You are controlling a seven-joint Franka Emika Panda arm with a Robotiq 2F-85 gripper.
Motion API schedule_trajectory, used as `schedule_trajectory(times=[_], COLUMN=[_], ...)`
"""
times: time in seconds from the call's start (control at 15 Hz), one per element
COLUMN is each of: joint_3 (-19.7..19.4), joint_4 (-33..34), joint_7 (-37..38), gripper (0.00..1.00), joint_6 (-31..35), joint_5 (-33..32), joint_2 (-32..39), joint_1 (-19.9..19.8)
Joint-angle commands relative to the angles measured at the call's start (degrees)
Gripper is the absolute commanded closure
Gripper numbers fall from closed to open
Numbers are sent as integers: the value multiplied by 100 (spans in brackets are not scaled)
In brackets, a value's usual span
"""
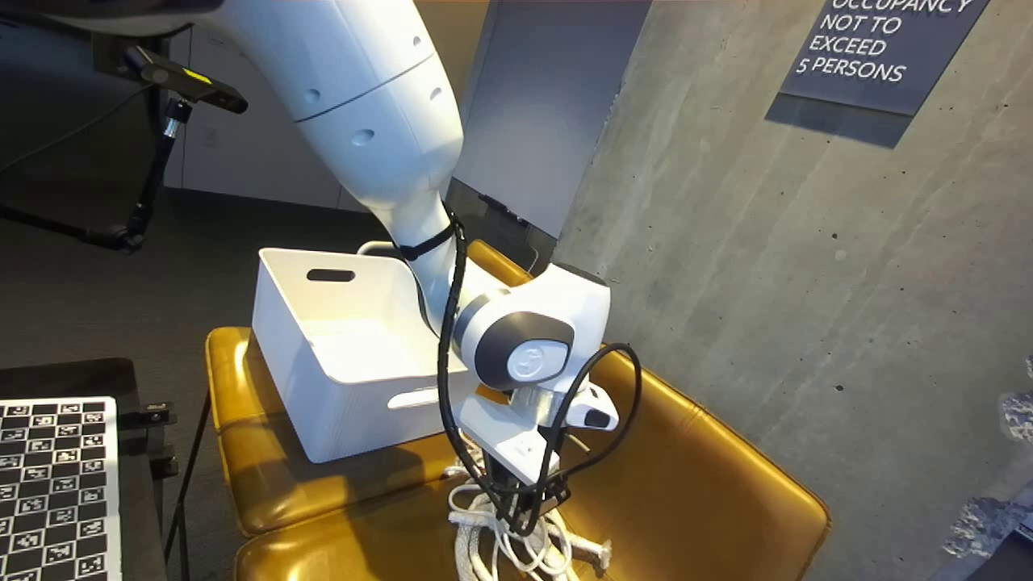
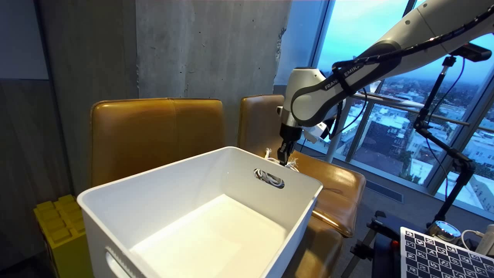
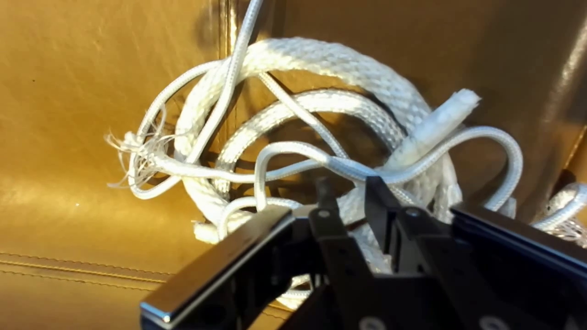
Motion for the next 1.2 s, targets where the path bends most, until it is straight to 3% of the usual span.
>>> schedule_trajectory(times=[0.0,0.4,1.13], joint_3=[28,107,358], joint_4=[-158,-308,-49], joint_7=[-150,-437,-1872], gripper=[43,2,0], joint_6=[17,-34,-836], joint_5=[-263,-433,-452], joint_2=[-81,-198,-74], joint_1=[33,13,-360])
